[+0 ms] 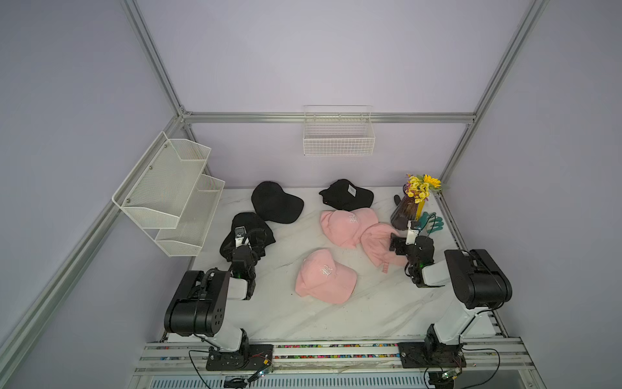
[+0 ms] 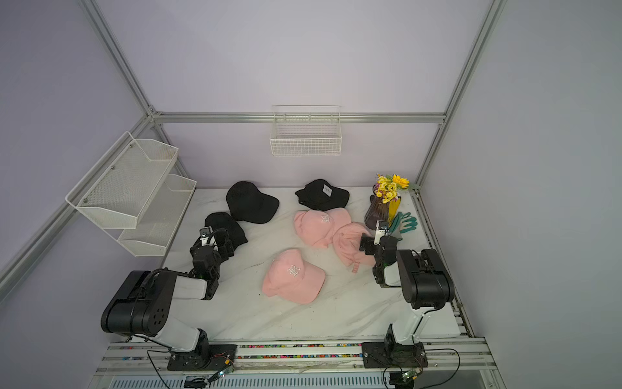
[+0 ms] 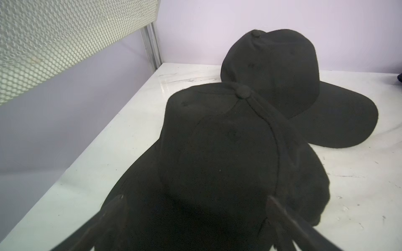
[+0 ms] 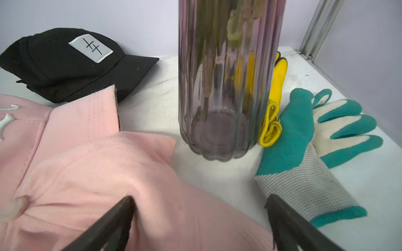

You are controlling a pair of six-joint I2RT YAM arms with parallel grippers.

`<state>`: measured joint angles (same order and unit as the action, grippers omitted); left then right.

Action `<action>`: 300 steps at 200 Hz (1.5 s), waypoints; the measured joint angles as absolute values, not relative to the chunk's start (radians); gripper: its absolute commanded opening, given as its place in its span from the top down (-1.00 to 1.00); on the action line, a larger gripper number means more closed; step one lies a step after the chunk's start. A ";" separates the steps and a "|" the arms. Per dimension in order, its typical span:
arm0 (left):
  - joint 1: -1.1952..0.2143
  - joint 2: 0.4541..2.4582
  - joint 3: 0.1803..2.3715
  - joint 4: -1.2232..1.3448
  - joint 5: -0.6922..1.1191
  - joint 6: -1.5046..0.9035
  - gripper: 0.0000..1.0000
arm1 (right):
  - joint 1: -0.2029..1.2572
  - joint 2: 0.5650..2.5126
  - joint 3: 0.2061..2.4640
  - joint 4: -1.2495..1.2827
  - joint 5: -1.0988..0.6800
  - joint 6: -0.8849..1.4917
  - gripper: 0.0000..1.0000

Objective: Stack the baseball caps by color
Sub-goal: Adjust the baseball cap at the center of the board.

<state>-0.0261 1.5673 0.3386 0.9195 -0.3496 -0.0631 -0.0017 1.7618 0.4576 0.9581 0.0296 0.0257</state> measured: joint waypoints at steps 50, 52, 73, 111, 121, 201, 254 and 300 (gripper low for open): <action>-0.026 1.567 0.339 0.920 -0.350 -0.063 -1.00 | -0.002 1.762 0.458 0.958 0.030 0.026 -0.95; -0.026 1.567 0.339 0.920 -0.350 -0.063 -1.00 | -0.002 1.762 0.458 0.958 0.030 0.026 -0.95; -0.026 1.567 0.339 0.920 -0.350 -0.063 -1.00 | -0.002 1.762 0.458 0.958 0.030 0.026 -0.95; -0.026 1.567 0.339 0.920 -0.350 -0.063 -1.00 | -0.002 1.761 0.458 0.958 0.029 0.026 -0.95; -0.026 1.567 0.339 0.920 -0.350 -0.063 -1.00 | -0.002 1.758 0.457 0.956 0.029 0.026 -0.95; -0.026 1.567 0.339 0.926 -0.350 -0.059 -1.00 | 0.041 1.225 0.471 0.643 0.091 0.176 -0.94; -0.091 1.340 0.336 0.849 -0.402 -0.005 -1.00 | 0.263 1.074 0.641 0.239 0.094 0.315 -0.92; -0.213 0.987 0.439 0.568 -0.414 -0.137 -1.00 | 0.478 1.225 0.791 -0.037 0.060 0.343 -0.92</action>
